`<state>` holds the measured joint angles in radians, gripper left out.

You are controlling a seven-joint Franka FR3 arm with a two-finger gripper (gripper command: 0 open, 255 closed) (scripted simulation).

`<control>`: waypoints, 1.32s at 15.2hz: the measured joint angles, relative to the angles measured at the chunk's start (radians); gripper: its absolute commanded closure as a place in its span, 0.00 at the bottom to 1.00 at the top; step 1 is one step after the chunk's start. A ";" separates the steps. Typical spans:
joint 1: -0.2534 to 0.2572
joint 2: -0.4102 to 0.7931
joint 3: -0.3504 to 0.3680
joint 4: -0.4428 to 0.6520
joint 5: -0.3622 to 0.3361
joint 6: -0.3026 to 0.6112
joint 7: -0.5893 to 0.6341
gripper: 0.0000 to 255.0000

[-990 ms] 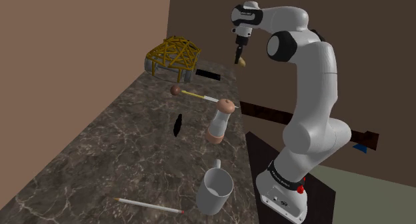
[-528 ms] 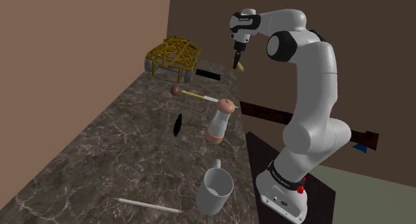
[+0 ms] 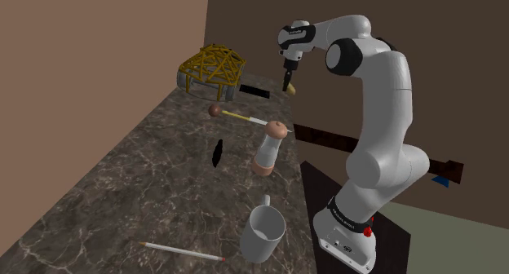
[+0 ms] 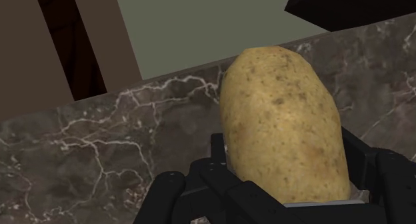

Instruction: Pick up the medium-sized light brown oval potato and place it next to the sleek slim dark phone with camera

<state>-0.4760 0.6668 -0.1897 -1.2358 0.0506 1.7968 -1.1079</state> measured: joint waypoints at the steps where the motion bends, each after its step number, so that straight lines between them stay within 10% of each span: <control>1: 0.000 0.007 0.001 -0.003 0.001 0.011 0.000 1.00; 12: 0.000 0.029 0.003 -0.049 0.004 0.077 0.001 1.00; 13: 0.000 0.029 0.003 -0.049 0.004 0.078 0.000 0.00; 20: 0.000 0.026 0.003 -0.036 0.004 0.063 0.001 0.00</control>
<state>-0.4759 0.6927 -0.1870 -1.2722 0.0541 1.8597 -1.1069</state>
